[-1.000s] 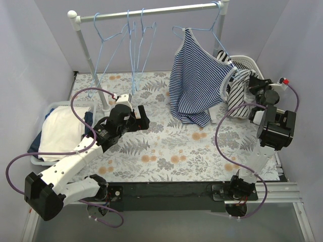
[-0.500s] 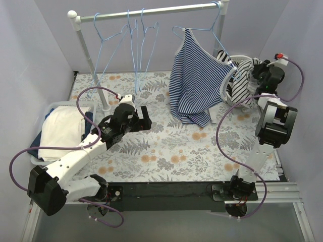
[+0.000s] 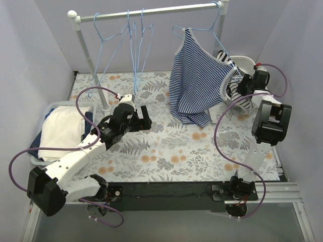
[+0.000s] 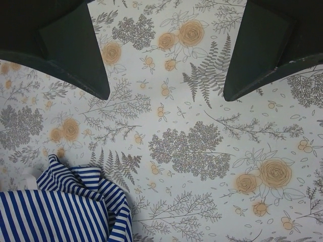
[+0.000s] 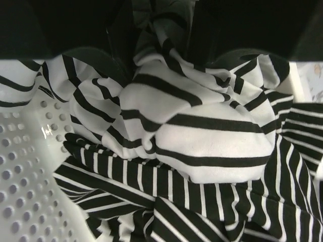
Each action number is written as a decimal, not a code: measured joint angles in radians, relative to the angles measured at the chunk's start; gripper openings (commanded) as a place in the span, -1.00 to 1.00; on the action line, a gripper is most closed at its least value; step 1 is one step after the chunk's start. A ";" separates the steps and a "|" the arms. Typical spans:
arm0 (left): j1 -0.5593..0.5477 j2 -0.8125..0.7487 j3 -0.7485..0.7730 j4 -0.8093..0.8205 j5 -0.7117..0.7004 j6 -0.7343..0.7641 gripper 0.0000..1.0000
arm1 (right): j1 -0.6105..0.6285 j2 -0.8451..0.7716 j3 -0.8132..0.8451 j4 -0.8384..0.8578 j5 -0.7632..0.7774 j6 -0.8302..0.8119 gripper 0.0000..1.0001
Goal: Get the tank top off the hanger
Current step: Place the tank top in the bin, then pick up the hanger.
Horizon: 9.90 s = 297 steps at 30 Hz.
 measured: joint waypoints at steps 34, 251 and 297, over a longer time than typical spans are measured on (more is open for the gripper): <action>0.000 -0.108 -0.001 -0.001 0.025 -0.003 0.96 | 0.047 -1.136 -0.761 -0.203 0.160 0.077 -0.82; -0.205 0.827 1.453 -0.027 -0.125 0.091 0.83 | 0.784 -1.002 -0.530 0.198 0.237 -0.182 -0.97; -0.211 0.851 1.430 -0.170 -0.122 0.209 -1.00 | 0.937 -1.355 -0.700 0.117 0.547 -0.203 0.19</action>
